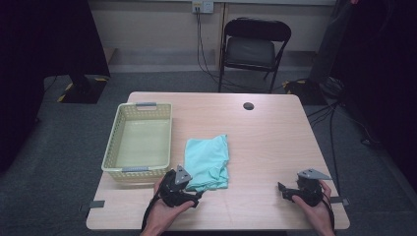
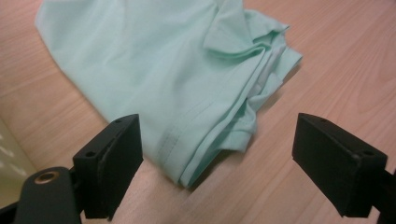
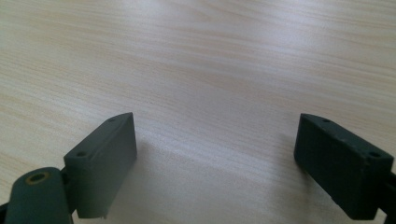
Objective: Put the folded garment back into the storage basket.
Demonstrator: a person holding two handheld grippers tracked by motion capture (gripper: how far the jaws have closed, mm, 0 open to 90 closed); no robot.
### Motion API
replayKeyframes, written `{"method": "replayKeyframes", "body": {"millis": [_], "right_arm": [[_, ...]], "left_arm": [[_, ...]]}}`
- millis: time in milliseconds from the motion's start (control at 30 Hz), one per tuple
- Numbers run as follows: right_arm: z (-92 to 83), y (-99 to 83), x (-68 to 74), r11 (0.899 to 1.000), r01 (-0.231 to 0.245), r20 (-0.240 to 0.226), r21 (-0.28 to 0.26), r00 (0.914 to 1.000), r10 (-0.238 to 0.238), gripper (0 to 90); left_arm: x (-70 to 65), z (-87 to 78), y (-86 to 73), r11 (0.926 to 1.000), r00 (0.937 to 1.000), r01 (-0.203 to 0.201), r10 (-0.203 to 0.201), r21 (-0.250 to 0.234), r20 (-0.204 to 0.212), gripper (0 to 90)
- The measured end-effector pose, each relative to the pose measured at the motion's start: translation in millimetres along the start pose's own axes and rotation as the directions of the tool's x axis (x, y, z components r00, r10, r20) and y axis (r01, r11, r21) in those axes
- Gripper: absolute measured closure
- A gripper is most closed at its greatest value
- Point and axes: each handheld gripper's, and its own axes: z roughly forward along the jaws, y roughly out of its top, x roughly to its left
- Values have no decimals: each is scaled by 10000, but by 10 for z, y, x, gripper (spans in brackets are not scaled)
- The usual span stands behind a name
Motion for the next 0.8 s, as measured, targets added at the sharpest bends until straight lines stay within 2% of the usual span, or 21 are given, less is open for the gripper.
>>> {"method": "replayKeyframes", "body": {"millis": [167,300,467,567,600,667,800], "right_arm": [[0,0,0,10000,1,1,2,10000,-1,123],[0,0,0,10000,1,0,0,10000,-1,122],[0,0,0,10000,1,0,0,10000,-1,123],[0,0,0,10000,-1,-1,0,10000,1,123],[0,0,0,10000,-1,0,-1,10000,1,123],[0,0,0,10000,-1,-1,-1,10000,1,123],[0,0,0,10000,-3,0,-1,10000,3,122]], "left_arm": [[-20,13,23,9997,9998,-214,214,-154,40,140],[-26,2,44,9995,9998,-144,147,-269,132,140],[-23,-51,135,9988,9998,-58,66,-484,162,140],[-23,-78,174,9982,9997,-202,207,-570,84,137],[-14,-84,187,9982,9994,-254,266,-541,219,130],[-6,-98,225,9978,9993,-368,374,-550,89,145],[30,-122,320,9971,9993,-348,356,-676,106,140]]}}
